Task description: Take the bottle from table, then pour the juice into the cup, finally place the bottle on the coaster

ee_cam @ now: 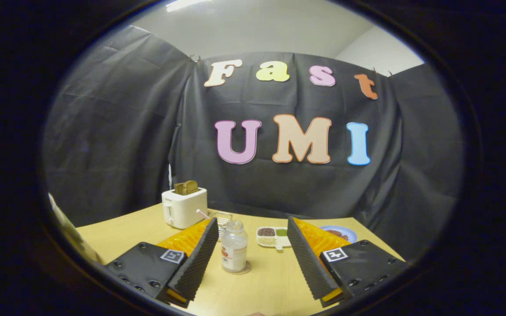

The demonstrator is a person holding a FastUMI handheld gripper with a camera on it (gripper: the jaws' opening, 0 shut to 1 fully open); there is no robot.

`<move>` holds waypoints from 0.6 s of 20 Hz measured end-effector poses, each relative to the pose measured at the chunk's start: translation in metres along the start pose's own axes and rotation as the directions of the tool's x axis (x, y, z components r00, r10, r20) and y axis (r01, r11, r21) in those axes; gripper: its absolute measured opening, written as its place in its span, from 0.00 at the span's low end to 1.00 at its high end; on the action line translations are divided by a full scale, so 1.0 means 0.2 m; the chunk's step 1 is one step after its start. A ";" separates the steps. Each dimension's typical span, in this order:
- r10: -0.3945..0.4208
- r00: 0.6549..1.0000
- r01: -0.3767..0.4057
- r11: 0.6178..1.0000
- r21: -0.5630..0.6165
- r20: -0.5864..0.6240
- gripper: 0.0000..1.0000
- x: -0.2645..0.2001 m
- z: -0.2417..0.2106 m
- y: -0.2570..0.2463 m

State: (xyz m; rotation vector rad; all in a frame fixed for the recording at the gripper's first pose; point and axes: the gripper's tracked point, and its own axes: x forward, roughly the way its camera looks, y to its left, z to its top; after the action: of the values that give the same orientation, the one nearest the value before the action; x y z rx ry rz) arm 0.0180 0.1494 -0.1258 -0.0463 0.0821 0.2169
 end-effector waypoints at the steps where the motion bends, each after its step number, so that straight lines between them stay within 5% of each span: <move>1: 0.000 1.000 0.000 1.000 -0.005 -0.003 0.99 -0.01 0.01 -0.01; 12: 0.096 0.995 -0.097 0.991 0.090 0.017 0.99 -0.09 0.19 -0.08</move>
State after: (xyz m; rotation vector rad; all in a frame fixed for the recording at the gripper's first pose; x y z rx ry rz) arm 0.0073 0.1321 -0.0853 0.0493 0.0815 0.3102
